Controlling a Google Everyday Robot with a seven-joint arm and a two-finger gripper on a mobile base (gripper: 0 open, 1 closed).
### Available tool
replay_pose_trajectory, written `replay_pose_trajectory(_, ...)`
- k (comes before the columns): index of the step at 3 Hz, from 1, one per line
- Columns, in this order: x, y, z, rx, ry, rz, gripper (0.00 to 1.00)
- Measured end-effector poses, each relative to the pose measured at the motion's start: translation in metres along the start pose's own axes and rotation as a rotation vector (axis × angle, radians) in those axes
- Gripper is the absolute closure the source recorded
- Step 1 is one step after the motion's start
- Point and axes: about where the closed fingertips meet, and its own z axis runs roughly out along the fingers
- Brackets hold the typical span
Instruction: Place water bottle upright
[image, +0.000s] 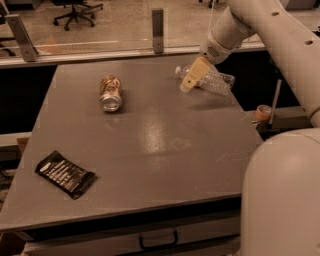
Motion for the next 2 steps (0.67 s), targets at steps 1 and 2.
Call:
replay_pose_trajectory(1, 0.003, -0.013, 0.026, 0.007, 0.044, 0.064, 0.0)
replay_pose_trajectory(2, 0.016, -0.026, 0.045, 0.017, 0.095, 0.121, 0.0)
